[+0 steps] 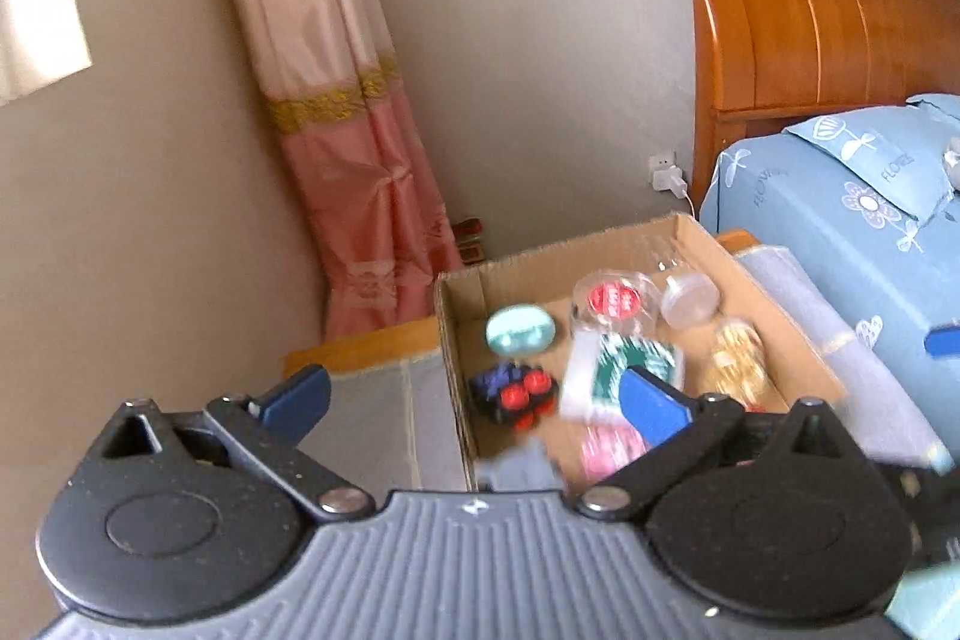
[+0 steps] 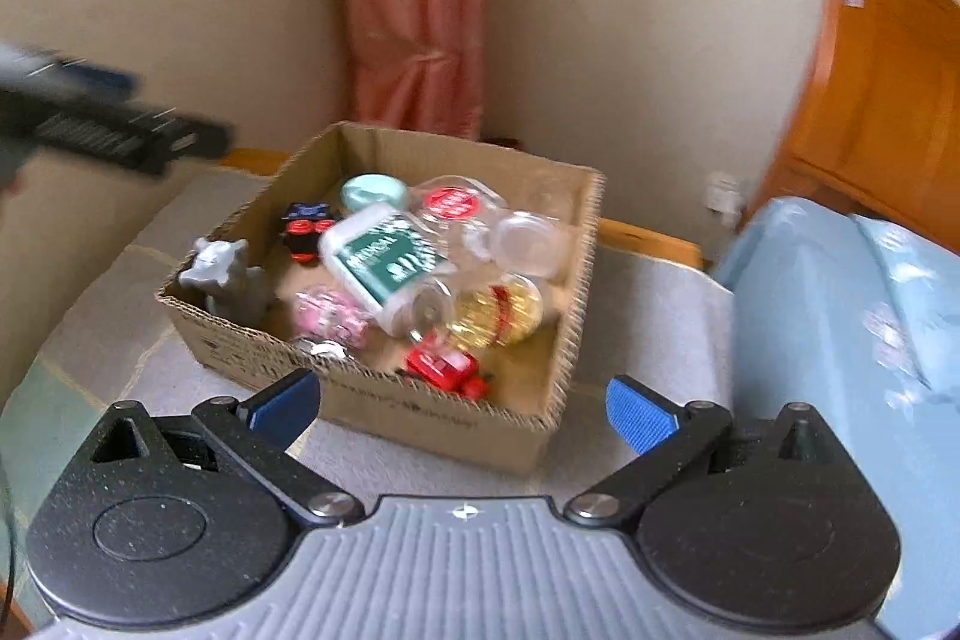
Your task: Organize rigid objects
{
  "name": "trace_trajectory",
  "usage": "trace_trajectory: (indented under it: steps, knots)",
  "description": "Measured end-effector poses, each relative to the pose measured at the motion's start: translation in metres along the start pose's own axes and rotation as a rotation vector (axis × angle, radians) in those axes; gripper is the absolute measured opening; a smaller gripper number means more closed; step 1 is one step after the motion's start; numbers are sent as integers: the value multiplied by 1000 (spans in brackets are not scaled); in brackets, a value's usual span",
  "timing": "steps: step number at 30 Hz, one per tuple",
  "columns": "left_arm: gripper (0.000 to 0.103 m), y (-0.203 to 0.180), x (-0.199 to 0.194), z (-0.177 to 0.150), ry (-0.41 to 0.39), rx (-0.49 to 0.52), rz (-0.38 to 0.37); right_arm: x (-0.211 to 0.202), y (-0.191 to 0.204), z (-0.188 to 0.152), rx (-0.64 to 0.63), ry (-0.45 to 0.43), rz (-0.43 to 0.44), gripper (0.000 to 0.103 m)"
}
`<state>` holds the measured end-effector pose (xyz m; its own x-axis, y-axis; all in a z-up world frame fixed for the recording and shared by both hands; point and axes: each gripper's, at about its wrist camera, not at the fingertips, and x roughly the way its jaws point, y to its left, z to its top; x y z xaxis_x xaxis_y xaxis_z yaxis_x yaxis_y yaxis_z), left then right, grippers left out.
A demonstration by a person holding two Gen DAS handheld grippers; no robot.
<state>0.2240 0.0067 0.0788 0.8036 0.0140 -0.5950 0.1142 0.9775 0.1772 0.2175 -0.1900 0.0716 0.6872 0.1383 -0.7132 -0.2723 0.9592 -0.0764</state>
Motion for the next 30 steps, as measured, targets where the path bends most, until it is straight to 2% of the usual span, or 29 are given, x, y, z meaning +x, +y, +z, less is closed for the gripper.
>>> trace_trajectory:
  steps: [3,8,11,17,24,30]
  knots:
    - [102,-14,-28,-26,-4,-3,6,-17,7,-14,77,1,-43,103]
    - [102,-28,-50,-53,43,-38,16,-37,18,-40,162,7,-102,103]
    - [102,-32,-62,-64,51,-69,30,-46,21,-53,210,13,-85,103]
    - [102,-34,-72,-70,52,-110,19,-59,27,-68,221,12,-120,103]
    - [102,-32,-76,-77,82,-174,11,-64,30,-71,218,10,-127,103]
    - [102,-31,-76,-78,82,-188,22,-65,32,-69,213,2,-126,103]
